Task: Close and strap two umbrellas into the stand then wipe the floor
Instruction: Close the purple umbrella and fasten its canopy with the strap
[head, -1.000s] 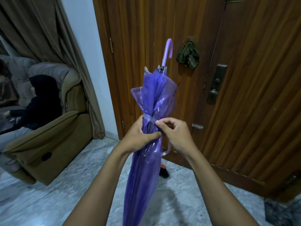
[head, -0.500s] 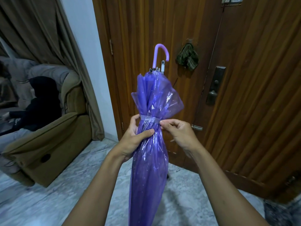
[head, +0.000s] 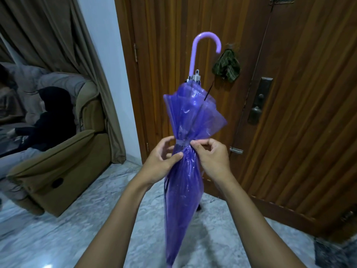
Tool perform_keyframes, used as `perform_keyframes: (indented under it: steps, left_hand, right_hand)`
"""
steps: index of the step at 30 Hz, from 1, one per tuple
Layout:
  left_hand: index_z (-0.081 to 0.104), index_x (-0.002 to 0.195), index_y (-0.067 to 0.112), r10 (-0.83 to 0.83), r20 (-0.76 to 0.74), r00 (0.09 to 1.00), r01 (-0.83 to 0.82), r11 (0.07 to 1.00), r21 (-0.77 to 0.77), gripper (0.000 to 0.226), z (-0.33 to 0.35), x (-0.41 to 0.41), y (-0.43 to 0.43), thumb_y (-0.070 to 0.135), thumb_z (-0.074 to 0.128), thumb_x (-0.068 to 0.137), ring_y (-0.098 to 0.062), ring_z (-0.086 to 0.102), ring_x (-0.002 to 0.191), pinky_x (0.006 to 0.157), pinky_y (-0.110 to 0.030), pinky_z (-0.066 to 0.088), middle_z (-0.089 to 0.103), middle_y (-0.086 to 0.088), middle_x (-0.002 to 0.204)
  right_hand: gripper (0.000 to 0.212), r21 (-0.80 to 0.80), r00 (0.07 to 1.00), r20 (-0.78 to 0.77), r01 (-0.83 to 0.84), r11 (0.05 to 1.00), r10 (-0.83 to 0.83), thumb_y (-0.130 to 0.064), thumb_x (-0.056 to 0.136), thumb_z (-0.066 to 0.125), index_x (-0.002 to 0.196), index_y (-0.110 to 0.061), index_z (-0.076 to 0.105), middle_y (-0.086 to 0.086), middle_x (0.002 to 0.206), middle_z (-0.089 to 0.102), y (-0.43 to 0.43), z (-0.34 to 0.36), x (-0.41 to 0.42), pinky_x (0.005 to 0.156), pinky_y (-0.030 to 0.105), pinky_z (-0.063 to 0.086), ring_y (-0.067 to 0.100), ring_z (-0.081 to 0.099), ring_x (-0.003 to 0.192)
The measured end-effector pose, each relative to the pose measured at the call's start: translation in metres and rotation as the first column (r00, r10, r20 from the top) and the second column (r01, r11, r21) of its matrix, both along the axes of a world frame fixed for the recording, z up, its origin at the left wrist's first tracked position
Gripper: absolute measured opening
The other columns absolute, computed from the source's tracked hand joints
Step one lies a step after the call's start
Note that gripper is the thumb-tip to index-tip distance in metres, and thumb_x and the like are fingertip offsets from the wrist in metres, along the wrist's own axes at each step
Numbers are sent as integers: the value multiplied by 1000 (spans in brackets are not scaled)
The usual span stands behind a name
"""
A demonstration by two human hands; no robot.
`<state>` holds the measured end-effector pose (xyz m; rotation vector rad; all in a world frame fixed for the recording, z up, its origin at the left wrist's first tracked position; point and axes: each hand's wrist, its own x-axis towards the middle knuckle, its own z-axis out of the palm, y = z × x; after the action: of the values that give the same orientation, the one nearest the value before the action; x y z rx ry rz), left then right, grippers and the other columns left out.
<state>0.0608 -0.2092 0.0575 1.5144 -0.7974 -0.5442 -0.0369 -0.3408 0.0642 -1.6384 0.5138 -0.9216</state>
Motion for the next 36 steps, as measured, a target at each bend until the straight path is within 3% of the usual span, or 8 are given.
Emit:
perform_keyframes:
  steps: [4,6,10,16,21,30,33,36]
  left_hand:
    - [34,148,34,-119,113,986,110,991,80,87,0,-7,-4,34,81,75,-7,59,120,98,-32,52,55,11,139]
    - [29,149,37,-53,203,978,24,989,143,99,-3,-10,-7,45,85,68,-4,56,123,99,-32,51,53,18,139]
    - [40,133,46,102,254,962,-119,991,53,68,-4,-17,-7,25,77,81,12,59,106,88,-16,52,58,29,119]
    - [39,147,27,211,-1,977,-211,975,-64,68,-5,-23,-11,9,68,89,6,68,89,73,-14,55,65,19,107]
    - [54,138,22,86,-249,965,-140,968,-207,54,-3,-24,-20,8,69,88,-21,70,104,87,-35,55,71,-4,119]
    - [60,131,19,-228,-420,878,128,959,-252,48,-6,-13,-12,5,63,85,-25,68,101,90,-35,54,67,-14,123]
    - [61,126,29,24,-159,987,-19,999,31,61,9,-5,-12,36,68,65,-28,50,125,92,-31,48,51,-3,126]
    - [26,151,33,248,189,950,-275,953,130,101,24,-7,-12,62,75,68,-19,44,125,99,-37,48,28,2,142]
  right_hand:
    - [4,-48,997,11,80,996,-79,-19,85,77,82,-19,73,-12,75,70,6,1,2,66,11,50,-7,64,65]
    - [2,-22,1000,2,23,999,-23,-19,85,76,84,-20,74,-13,78,72,9,4,1,65,9,49,-7,66,69]
    - [12,11,985,-35,-170,985,171,-18,87,74,78,-26,76,-7,79,77,4,7,-5,70,23,58,4,73,80]
    - [4,51,954,-100,-280,959,284,-19,86,75,85,-18,78,0,87,78,-6,11,-11,41,12,47,20,75,86]
    - [6,-26,972,-1,-235,972,235,-14,81,78,79,-20,78,-11,82,72,-18,12,-8,66,9,47,-5,66,76]
    - [9,189,946,-44,-308,933,321,-12,83,76,75,-16,75,-3,74,75,-19,8,-9,63,22,54,6,67,67]
    - [5,147,969,-35,-236,961,243,-13,84,76,80,-12,74,2,74,74,-15,5,-10,52,16,51,2,64,58]
    - [12,10,976,-114,-183,983,183,-15,87,73,75,-15,71,-1,69,70,-11,4,-9,41,11,45,-1,60,50]
